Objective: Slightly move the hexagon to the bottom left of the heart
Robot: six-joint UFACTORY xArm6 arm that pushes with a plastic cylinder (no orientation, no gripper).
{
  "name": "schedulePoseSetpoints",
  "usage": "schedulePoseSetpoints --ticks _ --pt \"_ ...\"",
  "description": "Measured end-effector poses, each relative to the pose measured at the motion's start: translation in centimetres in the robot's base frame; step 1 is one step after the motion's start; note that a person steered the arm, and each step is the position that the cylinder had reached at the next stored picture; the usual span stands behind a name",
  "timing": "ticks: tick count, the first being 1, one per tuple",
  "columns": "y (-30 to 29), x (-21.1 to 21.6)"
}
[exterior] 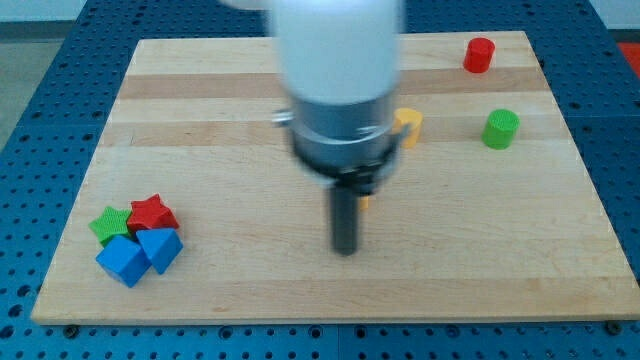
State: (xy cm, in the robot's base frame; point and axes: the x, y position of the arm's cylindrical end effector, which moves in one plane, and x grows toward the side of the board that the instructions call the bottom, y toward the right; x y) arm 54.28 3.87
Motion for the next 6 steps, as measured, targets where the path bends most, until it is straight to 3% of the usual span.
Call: schedulePoseSetpoints --ticks 2,4,6 --pt "1.5 -0.9" --pt "-4.0 -0.9" --pt "-4.0 -6.8"
